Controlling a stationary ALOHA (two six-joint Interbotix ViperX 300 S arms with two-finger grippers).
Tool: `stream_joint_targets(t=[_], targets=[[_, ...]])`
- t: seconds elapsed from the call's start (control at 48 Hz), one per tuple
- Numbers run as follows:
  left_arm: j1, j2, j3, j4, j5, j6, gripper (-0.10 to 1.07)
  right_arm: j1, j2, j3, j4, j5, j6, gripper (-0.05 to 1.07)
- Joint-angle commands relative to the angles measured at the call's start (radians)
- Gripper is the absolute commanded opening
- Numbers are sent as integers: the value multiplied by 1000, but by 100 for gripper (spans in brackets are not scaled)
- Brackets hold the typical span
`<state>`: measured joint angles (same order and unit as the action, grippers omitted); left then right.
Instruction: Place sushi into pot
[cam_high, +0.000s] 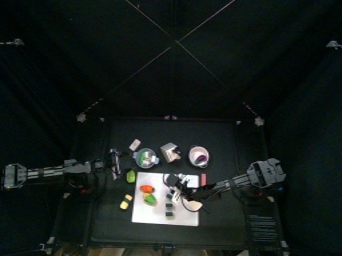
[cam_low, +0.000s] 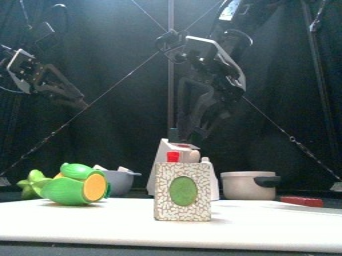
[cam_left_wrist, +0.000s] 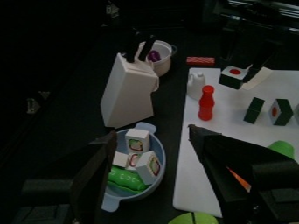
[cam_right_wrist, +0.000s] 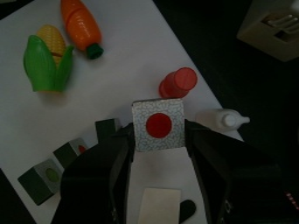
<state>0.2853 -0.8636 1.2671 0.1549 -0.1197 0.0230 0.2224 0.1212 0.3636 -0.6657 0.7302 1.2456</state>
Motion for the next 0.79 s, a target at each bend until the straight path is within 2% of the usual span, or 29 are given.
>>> stream_joint_targets(t=[0.0,0.375,0.583,0.771], targets=[[5,0,-28,3,-8,0,98,0,-55,-28,2,21,2,66],[5,2,-28,0,-11,0,98,-25,-192,-9,-41,164,5,66],[5,0,-31,-8,-14,-5,98,-87,-259,75,-51,230,5,66],[-3,2,-29,-49,-18,-3,98,-184,-313,186,-46,238,9,66]])
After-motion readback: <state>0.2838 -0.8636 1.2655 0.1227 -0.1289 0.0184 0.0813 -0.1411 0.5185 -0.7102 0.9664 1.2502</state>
